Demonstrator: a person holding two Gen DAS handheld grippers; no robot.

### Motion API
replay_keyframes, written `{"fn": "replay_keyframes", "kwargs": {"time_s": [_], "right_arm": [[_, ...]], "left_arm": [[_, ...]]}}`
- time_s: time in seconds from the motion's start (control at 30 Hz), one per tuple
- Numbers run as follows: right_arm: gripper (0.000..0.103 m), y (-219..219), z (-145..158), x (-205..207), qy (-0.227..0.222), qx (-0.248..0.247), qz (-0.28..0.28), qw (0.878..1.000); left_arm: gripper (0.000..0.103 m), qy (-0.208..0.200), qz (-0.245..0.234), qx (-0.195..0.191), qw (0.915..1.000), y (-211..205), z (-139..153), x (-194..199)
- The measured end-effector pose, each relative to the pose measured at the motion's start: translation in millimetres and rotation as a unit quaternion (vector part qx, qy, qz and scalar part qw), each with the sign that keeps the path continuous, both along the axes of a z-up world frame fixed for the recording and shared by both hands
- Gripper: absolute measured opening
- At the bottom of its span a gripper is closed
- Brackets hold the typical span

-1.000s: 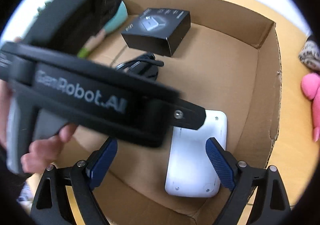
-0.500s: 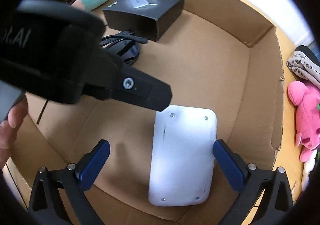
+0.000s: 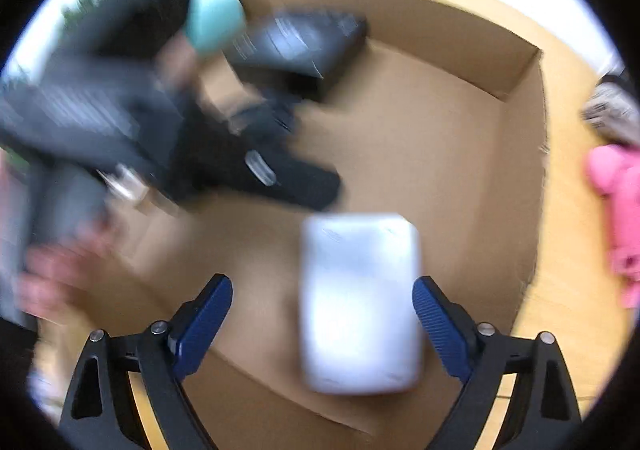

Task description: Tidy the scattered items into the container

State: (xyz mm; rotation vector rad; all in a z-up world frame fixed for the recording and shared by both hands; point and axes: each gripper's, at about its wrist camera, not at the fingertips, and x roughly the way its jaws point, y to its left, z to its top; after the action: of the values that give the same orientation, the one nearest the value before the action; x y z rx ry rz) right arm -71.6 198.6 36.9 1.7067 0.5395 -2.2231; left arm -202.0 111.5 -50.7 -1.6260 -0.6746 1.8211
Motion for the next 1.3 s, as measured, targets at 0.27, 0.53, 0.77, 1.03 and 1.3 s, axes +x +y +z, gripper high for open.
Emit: {"fn": "replay_keyframes", "kwargs": {"time_s": [0.27, 0.53, 0.77, 1.03, 1.3], "right_arm": [[0.103, -13, -60, -36, -0.032, 0.043, 0.017, 0.998], [0.088, -12, -72, -59, -0.011, -0.057, -0.001, 0.998], [0.054, 2, -78, -84, -0.034, -0.204, 0.031, 0.978], [0.078, -10, -133, -120, -0.032, -0.034, 0.037, 0.998], [0.082, -6, -204, -167, -0.056, -0.011, 0.041, 0.998]], "left_arm": [[0.088, 0.002, 0.036, 0.031, 0.9989, -17, 3, 0], [0.091, -0.004, 0.036, 0.042, 0.9985, -20, -1, -1], [0.091, -0.005, 0.039, 0.045, 0.9982, -21, -2, -1], [0.091, -0.003, 0.038, 0.038, 0.9986, -20, -2, 0], [0.091, -0.006, 0.04, 0.037, 0.9985, -22, -5, 1]]}}
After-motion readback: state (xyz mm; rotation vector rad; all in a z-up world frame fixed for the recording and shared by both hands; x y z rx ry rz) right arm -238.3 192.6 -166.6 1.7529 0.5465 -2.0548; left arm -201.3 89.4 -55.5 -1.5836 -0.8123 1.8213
